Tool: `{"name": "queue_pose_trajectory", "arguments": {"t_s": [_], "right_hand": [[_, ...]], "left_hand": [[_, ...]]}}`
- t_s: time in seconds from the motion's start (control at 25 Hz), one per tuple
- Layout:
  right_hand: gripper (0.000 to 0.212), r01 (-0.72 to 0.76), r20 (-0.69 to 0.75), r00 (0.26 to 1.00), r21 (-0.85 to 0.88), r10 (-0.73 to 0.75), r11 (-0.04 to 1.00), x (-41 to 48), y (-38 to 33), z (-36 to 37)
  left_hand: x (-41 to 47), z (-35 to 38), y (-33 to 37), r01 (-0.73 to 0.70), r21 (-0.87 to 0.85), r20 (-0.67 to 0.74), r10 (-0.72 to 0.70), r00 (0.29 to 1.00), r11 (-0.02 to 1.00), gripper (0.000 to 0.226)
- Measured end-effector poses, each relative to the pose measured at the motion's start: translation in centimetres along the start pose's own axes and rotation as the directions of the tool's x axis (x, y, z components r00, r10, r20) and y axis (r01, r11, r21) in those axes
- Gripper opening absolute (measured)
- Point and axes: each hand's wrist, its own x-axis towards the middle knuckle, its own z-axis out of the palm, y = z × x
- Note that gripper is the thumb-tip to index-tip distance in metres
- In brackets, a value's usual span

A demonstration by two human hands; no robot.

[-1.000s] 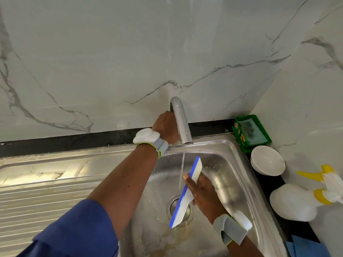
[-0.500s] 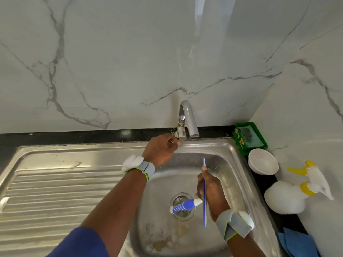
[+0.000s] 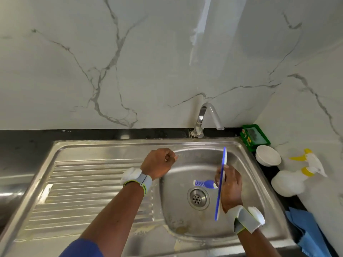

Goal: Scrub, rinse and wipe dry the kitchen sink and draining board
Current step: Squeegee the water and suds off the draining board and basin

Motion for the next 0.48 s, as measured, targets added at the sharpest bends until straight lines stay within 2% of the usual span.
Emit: {"name": "queue_pose_trajectory", "arguments": {"t_s": [0.16,0.32,0.4,0.48], "right_hand": [[0.034,0.071,-0.007,0.997,-0.139,-0.073,0.988,-3.8,-0.5,2.5],[0.033,0.108,-0.139,0.982,-0.155,-0.130,0.982,-8.2,-1.3,5.9],[0.035,0.145,-0.062,0.983,-0.294,-0.171,0.945,-10.3,-1.4,7.3],[0.030,0.184,0.068,0.982,-0.527,-0.175,0.830,-11.9,-1.7,8.5]], "left_hand": [[-2.9,-2.5,-3.5,-0.075,-0.030,0.043,0.076,0.996,0.997,0.015],[-6.1,-5.2,-7.8,-0.104,-0.076,0.081,0.110,0.991,0.992,0.013],[-7.7,-6.7,-9.2,-0.114,-0.053,0.064,0.118,0.991,0.992,0.013],[-9.1,-7.8,-10.5,-0.126,-0.068,0.051,0.130,0.990,0.990,0.014]]}}
